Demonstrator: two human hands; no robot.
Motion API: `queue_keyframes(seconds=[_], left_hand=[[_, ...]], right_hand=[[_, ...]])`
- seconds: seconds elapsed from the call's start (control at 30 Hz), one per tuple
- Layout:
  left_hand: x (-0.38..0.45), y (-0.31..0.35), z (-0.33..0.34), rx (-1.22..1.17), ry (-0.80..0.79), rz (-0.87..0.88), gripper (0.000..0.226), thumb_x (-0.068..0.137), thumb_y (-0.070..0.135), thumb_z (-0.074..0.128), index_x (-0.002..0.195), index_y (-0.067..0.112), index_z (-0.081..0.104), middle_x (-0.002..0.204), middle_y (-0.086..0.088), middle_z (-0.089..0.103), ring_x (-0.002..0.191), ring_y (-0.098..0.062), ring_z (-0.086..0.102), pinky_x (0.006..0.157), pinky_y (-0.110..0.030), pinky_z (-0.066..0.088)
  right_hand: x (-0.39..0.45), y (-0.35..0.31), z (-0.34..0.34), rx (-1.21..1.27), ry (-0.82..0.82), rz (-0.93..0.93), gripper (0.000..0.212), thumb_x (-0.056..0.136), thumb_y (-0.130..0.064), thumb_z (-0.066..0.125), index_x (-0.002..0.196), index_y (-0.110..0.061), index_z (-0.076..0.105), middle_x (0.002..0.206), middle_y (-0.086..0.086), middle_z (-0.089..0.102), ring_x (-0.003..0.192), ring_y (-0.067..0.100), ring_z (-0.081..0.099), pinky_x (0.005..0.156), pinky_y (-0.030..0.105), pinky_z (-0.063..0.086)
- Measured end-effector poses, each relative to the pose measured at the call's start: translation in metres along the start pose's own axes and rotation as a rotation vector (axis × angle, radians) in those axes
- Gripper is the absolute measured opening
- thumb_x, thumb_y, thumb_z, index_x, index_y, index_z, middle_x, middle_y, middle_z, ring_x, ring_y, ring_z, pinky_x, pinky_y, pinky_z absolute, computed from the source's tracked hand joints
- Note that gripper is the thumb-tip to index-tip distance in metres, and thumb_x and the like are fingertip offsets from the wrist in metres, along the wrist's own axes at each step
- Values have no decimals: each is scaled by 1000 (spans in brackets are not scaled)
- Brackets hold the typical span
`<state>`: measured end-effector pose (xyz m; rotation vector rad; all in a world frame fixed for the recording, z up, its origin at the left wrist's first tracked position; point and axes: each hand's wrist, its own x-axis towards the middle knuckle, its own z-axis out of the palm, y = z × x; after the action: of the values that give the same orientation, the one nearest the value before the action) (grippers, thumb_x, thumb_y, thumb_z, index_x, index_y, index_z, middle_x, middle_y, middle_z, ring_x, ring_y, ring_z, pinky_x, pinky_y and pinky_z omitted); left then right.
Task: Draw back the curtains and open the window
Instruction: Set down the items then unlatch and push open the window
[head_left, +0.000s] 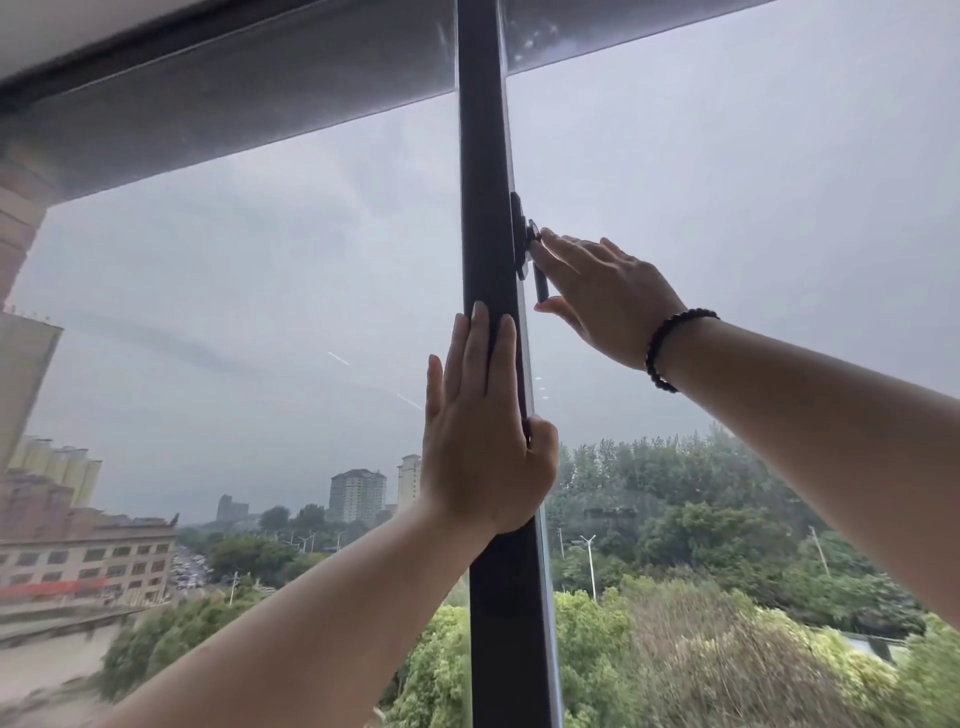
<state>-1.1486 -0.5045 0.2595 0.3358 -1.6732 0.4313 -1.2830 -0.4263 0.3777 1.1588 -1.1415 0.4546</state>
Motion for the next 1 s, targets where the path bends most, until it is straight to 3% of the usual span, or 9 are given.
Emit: queue_keyframes(seconds=[0.2, 0.4, 0.47, 0.53, 0.63, 0.7, 0.83, 1.0], left_hand=[[0, 2, -1, 0, 2, -2, 83, 81, 33, 37, 156, 17, 2, 162, 3, -14, 146, -8, -20, 121, -41, -4], [-1, -1, 0, -2, 5, -4, 83, 81, 33, 36, 155, 18, 1, 162, 4, -15, 146, -8, -21, 121, -41, -4], [-2, -1, 0, -7, 9, 1, 83, 81, 33, 36, 155, 18, 1, 162, 5, -16, 146, -7, -21, 121, -40, -5], [-2, -3, -1, -14, 10, -1, 83, 81, 33, 35, 156, 19, 1, 162, 6, -16, 145, -6, -22, 121, -39, -6], [-1, -4, 0, -29, 19, -2, 83, 81, 33, 36, 156, 20, 2, 162, 7, -14, 145, -5, -21, 121, -38, -6], [-1, -3, 0, -28, 18, -3, 83, 81, 33, 36, 156, 20, 1, 162, 7, -15, 145, -4, -21, 121, -38, -6], [-1, -2, 0, -24, 10, -10, 83, 81, 33, 35, 156, 21, 0, 162, 8, -16, 145, -3, -22, 121, -37, -7], [-1, -1, -1, -18, 5, -7, 82, 83, 33, 34, 155, 21, -1, 162, 8, -17, 144, -4, -23, 121, -37, -8]], right_hand=[[-1, -2, 5, 42, 47, 33, 56, 98, -35, 44, 146, -6, 36, 148, 18, 40, 134, 35, 41, 111, 52, 31], [1, -10, -1, 96, 77, 98, 53, 99, -44, 27, 145, -18, 36, 138, 10, 53, 135, 27, 42, 103, 45, 38], [5, -12, -3, 108, 110, 148, 48, 100, -47, 25, 139, -23, 42, 127, 7, 61, 123, 28, 52, 86, 41, 44], [13, -19, -7, 117, 170, 248, 47, 100, -50, 21, 125, -24, 49, 100, 6, 67, 95, 33, 60, 70, 36, 41], [41, -27, -17, 213, 201, 446, 47, 102, -50, 18, 110, -20, 54, 80, 5, 60, 73, 32, 51, 64, 33, 36], [57, -30, -22, 298, 194, 520, 49, 102, -50, 16, 109, -21, 56, 89, 3, 63, 80, 28, 50, 65, 33, 35], [67, -26, -17, 344, 224, 538, 52, 102, -50, 18, 110, -19, 59, 113, 5, 57, 117, 26, 45, 75, 36, 39], [84, -19, -23, 376, 167, 613, 52, 101, -48, 25, 108, -14, 63, 128, 9, 46, 125, 25, 37, 96, 39, 39]])
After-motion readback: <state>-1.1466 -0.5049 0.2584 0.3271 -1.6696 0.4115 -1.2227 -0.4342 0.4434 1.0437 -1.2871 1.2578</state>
